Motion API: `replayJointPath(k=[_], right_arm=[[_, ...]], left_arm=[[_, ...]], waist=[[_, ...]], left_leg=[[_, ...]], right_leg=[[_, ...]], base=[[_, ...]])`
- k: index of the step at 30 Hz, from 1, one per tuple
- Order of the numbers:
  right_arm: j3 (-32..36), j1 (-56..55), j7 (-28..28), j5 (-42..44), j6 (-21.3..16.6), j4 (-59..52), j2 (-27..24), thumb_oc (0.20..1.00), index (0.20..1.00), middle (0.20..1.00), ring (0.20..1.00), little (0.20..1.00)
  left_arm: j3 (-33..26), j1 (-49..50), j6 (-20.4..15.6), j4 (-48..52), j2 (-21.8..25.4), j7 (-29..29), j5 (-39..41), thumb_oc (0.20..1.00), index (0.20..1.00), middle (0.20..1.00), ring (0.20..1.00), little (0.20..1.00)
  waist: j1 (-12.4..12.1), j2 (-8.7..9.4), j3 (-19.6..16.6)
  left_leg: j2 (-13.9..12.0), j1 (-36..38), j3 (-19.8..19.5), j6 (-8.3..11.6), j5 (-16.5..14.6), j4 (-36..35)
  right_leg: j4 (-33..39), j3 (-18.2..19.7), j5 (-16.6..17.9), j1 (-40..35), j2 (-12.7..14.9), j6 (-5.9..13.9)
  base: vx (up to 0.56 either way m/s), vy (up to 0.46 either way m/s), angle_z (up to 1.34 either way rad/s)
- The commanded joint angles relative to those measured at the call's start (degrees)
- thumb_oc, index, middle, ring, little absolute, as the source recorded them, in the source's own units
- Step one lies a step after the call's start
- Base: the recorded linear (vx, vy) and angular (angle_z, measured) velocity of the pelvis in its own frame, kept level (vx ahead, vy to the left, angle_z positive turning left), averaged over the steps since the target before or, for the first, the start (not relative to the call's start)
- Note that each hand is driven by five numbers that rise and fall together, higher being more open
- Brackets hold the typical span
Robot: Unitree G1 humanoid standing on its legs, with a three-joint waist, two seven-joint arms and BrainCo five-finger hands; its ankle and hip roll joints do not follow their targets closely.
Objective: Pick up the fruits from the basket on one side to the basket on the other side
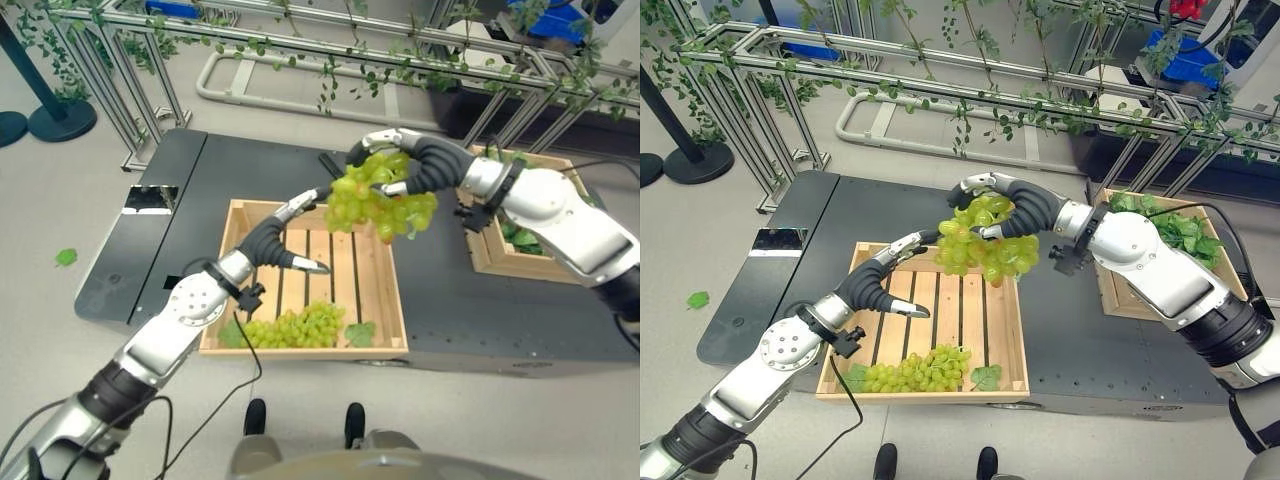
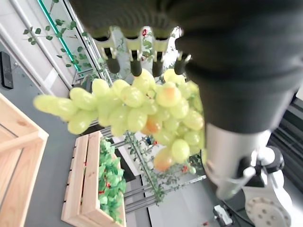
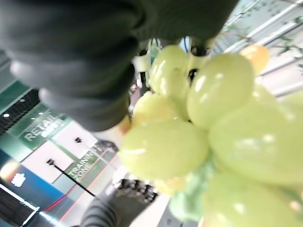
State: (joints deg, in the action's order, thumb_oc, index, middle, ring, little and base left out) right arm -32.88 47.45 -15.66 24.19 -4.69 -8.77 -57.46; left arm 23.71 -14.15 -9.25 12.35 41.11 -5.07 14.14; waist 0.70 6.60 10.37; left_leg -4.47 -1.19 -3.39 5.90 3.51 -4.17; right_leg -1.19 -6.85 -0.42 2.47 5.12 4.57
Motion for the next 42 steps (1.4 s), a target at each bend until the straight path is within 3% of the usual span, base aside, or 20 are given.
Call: replayJointPath(k=[1, 11, 42], right_arm=[[-1.40, 6.04, 1.51, 3.54, -3.21, -3.62, 2.19, 0.200, 0.200, 0.200, 0.200, 0.200], [-4.05, 8.72, 1.06, 3.52, -2.98, -4.06, 5.74, 0.200, 0.200, 0.200, 0.200, 0.200], [-5.94, 8.33, 0.08, 2.55, -2.80, -6.87, 9.11, 0.200, 0.200, 0.200, 0.200, 0.200]], left_arm=[[0.09, -1.47, -1.47, -1.88, -0.69, 0.86, -2.72, 1.000, 1.000, 1.000, 1.000, 1.000], [0.96, -2.78, -1.08, -2.04, -2.04, 1.37, -2.80, 1.000, 1.000, 1.000, 1.000, 1.000], [3.59, -4.48, -0.97, -1.73, -7.10, 2.05, 0.06, 1.000, 1.000, 1.000, 1.000, 1.000]], waist=[[0.72, 2.65, -4.19], [0.61, 2.91, -4.18], [0.62, 2.95, -4.20]], left_leg=[[0.31, -0.08, 0.01, -2.07, -4.84, 4.34], [0.26, -0.15, -0.10, -2.16, -4.77, 4.21], [0.47, -0.48, -0.32, -2.22, -4.91, 4.35]], right_leg=[[-6.74, 0.72, -0.93, 3.85, 2.35, 4.06], [-6.62, 0.58, -0.90, 3.80, 2.38, 3.98], [-6.76, 0.39, -0.88, 3.95, 2.62, 3.90]], base=[[0.00, 0.000, 0.00], [0.00, 0.000, 0.00], [0.00, 0.000, 0.00]])
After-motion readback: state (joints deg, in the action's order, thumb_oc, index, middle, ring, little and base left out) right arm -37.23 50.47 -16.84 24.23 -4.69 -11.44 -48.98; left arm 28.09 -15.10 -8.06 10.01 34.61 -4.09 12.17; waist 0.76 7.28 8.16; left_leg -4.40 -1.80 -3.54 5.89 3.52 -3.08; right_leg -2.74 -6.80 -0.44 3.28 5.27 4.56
